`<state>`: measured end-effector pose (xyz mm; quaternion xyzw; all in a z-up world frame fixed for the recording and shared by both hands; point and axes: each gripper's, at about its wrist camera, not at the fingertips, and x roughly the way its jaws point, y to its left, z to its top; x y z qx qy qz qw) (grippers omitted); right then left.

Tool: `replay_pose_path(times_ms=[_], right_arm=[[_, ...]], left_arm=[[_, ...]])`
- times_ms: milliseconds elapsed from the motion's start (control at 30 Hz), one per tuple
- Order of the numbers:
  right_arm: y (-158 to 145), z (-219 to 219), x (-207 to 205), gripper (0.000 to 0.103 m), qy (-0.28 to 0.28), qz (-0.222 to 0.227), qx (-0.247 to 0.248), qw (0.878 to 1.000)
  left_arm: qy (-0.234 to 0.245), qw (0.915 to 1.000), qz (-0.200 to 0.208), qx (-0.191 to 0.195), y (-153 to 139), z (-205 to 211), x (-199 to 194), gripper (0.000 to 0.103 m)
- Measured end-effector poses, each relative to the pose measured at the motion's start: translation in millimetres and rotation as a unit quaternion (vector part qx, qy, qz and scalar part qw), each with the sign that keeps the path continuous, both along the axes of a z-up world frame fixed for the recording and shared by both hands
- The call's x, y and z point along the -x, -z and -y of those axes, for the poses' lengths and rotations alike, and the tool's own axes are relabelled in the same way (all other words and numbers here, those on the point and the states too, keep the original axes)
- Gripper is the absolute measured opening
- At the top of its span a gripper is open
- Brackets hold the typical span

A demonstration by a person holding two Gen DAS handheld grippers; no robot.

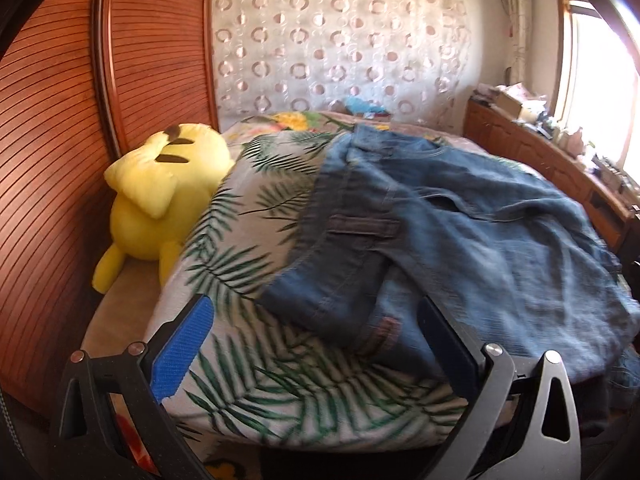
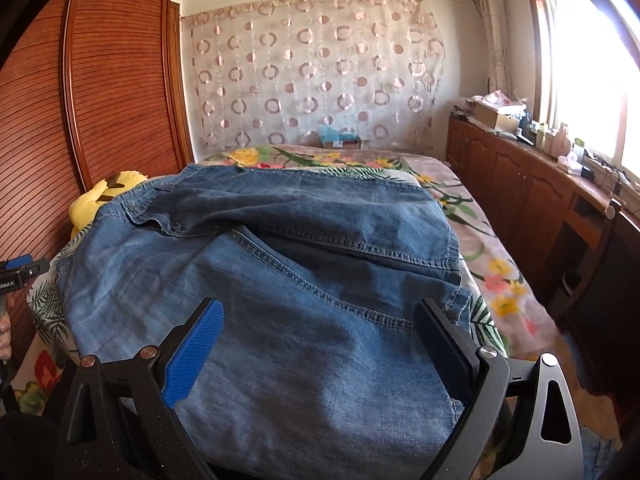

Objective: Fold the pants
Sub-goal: 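Lower both tools to the jeans' leg hems and close both grippers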

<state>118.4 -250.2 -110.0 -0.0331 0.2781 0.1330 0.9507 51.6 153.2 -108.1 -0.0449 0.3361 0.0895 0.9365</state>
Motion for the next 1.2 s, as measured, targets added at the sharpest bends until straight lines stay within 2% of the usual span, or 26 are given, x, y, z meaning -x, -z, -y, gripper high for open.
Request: replay_pose_path(times_ms=[100, 467, 600, 700, 767, 967, 1200], right_arm=[[2.2, 1.6, -3.9, 0.096, 0.005, -0.005, 0.014, 1.000], [-5.1, 6.0, -11.4, 0.096, 0.014, -0.019, 0.012, 1.000], [-8.0, 15.5, -7.6, 0.096, 0.025, -0.016, 0.011, 1.000], [-8.8, 25.2, -7.2, 0.096, 0.036, -0.015, 0.013, 0.999], [-9.8, 32.7, -6.0, 0.096, 0.045, -0.015, 0.017, 0.999], [-11.5, 51.5, -6.2, 0.087, 0.062, -0.037, 0.020, 0.997], [-16.4, 41.8, -18.7, 0.076, 0.045, -0.065, 0.019, 0.997]], left_arm=[[-0.006, 0.9999, -0.010, -0.010, 6.5, -10.1, -11.8, 0.098], [-0.001, 0.9988, -0.046, 0.015, 25.8, -32.2, -37.4, 0.074], [0.005, 0.9979, -0.056, 0.033, 32.2, -33.8, -39.1, 0.069], [0.008, 0.9978, -0.058, 0.030, 31.1, -30.5, -39.8, 0.065], [0.013, 0.9977, -0.060, 0.030, 30.2, -28.1, -40.0, 0.058], [0.015, 0.9973, -0.058, 0.043, 29.2, -28.4, -38.2, 0.051], [0.023, 0.9971, -0.061, 0.040, 28.3, -26.0, -37.7, 0.047]])
